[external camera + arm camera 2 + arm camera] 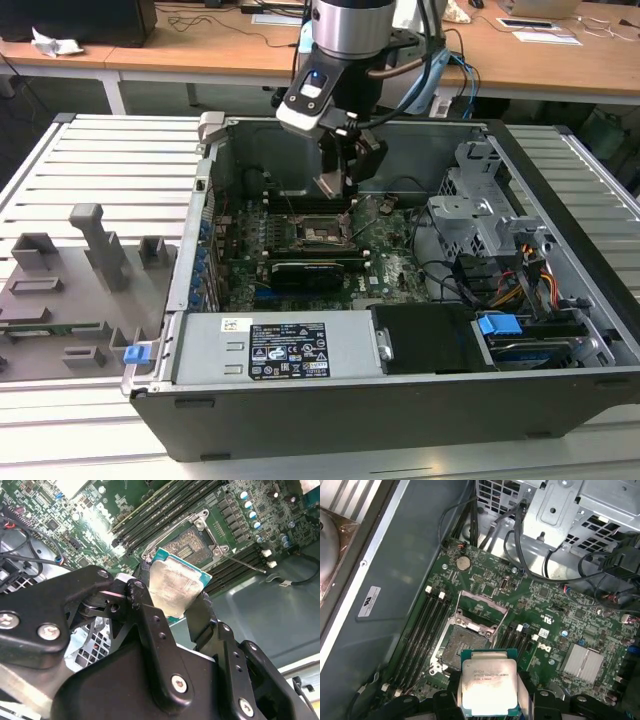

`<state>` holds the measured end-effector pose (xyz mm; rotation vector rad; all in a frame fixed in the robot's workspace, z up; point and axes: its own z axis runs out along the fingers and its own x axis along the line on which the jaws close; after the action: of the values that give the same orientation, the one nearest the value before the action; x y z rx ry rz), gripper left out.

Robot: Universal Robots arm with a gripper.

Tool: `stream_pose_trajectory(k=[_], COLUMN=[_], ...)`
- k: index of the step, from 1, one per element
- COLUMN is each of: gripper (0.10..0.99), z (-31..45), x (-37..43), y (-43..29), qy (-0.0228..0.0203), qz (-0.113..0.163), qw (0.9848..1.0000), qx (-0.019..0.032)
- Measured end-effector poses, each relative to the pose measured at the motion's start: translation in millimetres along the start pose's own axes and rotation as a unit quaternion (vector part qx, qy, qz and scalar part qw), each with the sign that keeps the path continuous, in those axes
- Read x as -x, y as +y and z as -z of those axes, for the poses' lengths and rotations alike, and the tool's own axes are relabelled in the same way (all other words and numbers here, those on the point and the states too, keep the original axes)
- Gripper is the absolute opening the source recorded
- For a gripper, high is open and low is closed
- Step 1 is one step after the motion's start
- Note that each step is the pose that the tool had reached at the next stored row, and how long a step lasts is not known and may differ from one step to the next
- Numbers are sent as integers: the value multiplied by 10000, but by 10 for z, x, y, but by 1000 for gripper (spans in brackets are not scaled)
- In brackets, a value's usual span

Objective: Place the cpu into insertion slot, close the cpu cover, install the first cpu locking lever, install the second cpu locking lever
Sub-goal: 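Place the cpu into insertion slot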

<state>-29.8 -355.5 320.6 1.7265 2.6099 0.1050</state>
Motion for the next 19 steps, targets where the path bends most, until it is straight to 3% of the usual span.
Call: stream_pose_trajectory(k=[4,19], gripper=[529,529], z=[-28,-89], x=[1,3], y=[-1,-5], qy=[15,27], qz=[-53,-85], qw=[10000,9999], qx=[-41,-73])
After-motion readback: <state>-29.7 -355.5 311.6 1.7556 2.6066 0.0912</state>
